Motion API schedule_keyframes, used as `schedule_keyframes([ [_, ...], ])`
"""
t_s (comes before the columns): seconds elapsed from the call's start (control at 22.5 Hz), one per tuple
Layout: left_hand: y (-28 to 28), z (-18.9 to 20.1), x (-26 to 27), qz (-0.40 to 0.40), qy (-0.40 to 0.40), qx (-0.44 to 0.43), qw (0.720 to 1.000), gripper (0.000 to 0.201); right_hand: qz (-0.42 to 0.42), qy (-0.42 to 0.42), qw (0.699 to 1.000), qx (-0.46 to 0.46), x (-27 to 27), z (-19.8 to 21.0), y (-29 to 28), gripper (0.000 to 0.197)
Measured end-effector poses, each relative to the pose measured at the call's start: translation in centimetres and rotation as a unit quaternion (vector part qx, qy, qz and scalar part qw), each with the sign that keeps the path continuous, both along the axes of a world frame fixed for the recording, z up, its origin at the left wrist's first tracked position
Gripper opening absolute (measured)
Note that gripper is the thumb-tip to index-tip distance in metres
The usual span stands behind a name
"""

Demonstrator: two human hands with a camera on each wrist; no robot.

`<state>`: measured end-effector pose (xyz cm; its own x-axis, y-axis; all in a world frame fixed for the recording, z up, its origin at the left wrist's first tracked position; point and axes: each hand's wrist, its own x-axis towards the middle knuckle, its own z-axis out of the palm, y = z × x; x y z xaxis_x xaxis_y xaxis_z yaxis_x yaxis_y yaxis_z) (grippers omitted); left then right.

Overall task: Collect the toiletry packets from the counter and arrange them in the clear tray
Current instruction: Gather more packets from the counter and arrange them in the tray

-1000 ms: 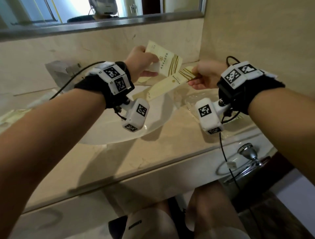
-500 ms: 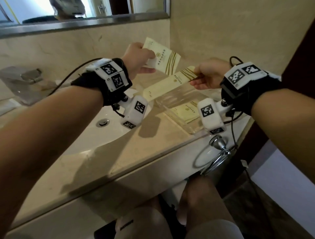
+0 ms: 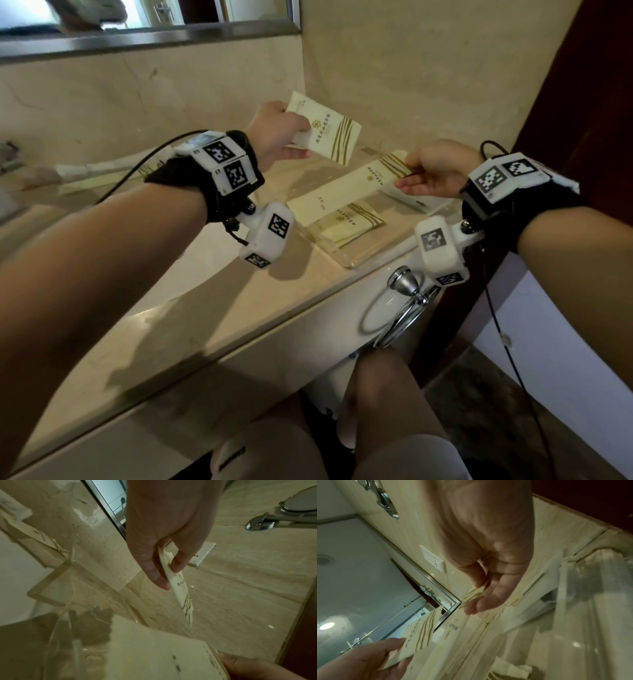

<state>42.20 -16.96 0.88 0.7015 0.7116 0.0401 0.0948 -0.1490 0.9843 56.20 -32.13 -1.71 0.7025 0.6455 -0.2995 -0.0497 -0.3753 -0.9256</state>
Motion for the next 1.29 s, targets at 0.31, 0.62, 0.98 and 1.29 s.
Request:
schedule_keyframes([
  [0.31,-0.4,-0.6,1.6,0.004,0.003,-0.009,1.0,0.006,-0.019,0.005,1.0,0.003,1.6,-0.9,-1.6,0.027],
  [0.62,-0.3,-0.6,2.3,0.003,0.013,-0.004,1.0,0.011,-0.026,-0.049,0.998,-0.032,2.8,-1.9,-2.4,0.027],
  [0.98,-0.6,-0.8,2.3,-0.01,0.017,0.0,1.0,0.016,0.016,-0.198,0.965,-0.17,2.3,-2.4,-2.5,0.023],
  [1.29,-1.5,-0.7,2.4,-0.021,0.024,-0.002,1.0,0.014,0.012,-0.342,0.913,-0.222,2.4,-2.9,-3.1,0.012],
])
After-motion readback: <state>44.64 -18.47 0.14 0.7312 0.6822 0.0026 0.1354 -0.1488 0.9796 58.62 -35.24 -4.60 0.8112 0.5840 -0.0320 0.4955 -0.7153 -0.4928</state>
